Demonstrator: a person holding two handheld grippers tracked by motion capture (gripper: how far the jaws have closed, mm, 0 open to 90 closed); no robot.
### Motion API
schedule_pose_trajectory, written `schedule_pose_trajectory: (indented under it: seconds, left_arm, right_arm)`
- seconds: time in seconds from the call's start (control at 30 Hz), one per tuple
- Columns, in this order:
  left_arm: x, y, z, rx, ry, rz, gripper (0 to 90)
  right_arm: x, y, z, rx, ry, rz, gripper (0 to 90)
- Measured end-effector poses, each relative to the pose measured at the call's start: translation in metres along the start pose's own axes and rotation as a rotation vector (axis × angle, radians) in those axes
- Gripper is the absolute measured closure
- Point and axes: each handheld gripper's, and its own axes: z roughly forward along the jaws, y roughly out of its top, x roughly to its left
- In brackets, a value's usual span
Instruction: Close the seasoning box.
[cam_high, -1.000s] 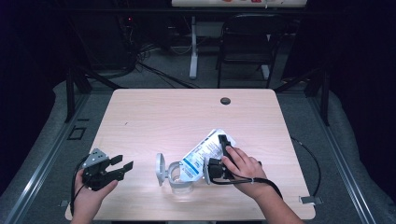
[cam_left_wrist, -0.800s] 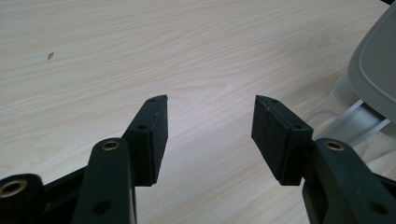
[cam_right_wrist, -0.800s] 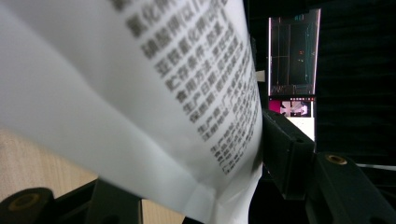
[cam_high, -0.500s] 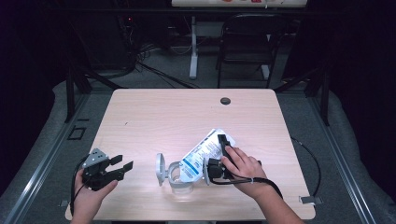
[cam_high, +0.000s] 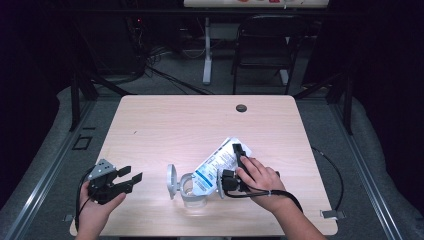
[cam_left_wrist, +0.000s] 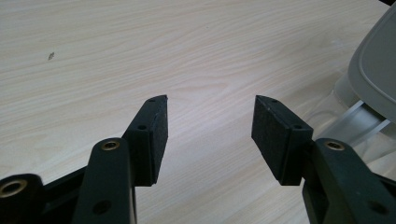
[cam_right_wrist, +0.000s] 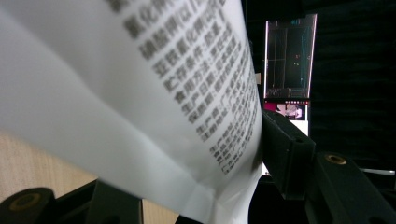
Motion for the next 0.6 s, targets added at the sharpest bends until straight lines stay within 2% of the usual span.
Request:
schedule_pose_trajectory:
  seconds: [0.17, 0.6]
  left_arm:
    - [0.0003, 0.0, -0.0002, 0.0, 0.0, 0.001, 46.6]
    - [0.0006, -0.0002, 0.0002, -0.002, -0.001, 0.0, 46.6]
  right_arm:
    - [-0.0008, 0.0007, -0.0009, 0.011, -0.003, -0.015, 47.3]
    - [-0.0009, 0.0006, -0.0006, 0.006, -0.001, -0.015, 47.4]
